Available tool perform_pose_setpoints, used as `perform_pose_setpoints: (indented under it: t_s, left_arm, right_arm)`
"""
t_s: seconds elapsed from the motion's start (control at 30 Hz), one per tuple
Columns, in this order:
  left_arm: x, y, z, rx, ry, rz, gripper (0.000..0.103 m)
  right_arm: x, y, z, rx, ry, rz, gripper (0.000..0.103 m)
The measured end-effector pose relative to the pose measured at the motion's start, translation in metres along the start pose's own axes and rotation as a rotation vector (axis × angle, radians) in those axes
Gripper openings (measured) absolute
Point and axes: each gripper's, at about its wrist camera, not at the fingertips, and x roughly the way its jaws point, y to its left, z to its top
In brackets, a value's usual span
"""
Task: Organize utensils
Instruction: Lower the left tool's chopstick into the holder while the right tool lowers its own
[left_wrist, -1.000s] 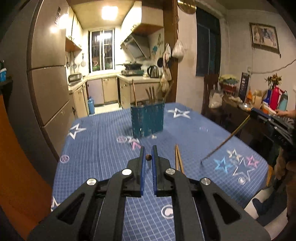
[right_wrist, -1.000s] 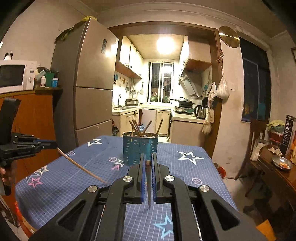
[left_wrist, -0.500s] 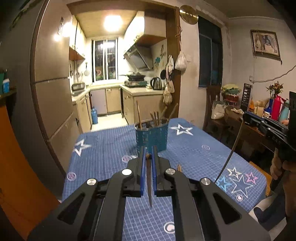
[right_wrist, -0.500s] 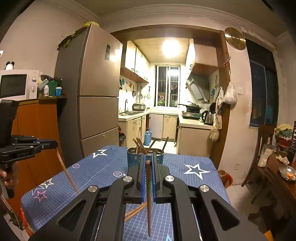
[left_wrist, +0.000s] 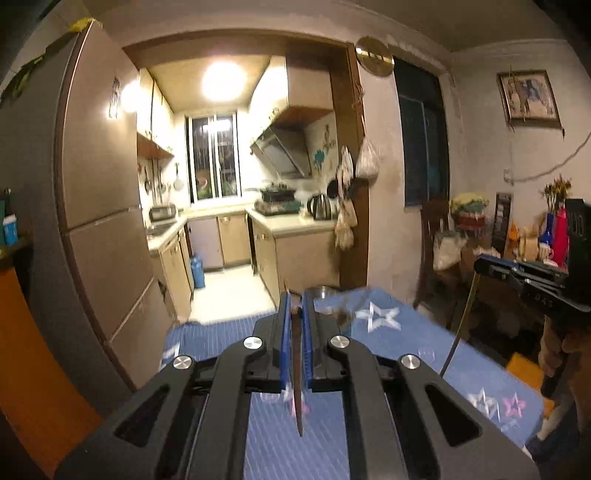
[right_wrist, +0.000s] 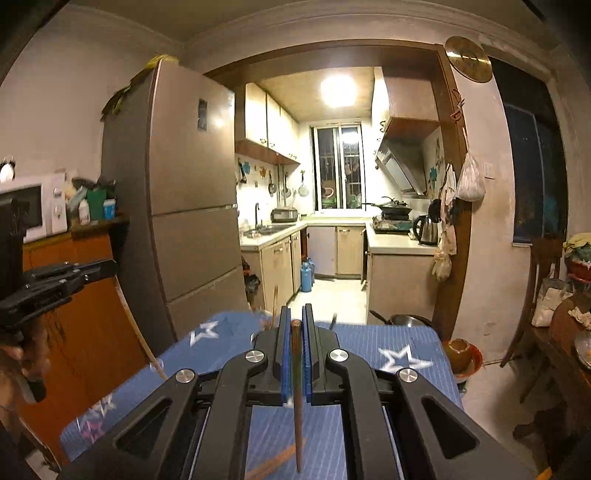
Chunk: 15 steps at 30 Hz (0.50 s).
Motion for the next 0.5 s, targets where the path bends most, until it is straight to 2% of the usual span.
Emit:
perform_pose_setpoints:
  t_s: [0.27,0.5]
  left_arm:
    - [0.058,0.007,0.058,-0.025,-0.087,-0.006,0.005]
    - [0.125,0.010,0.072,-0.011,-0.087,-0.020,0.005]
  right_arm:
    - [0.064,-0.005,0.085,0.008,-0.054,-0.012,0.007]
    - [0.135,-0.010,0.118,-0.007,-0.081,-0.089,0.007]
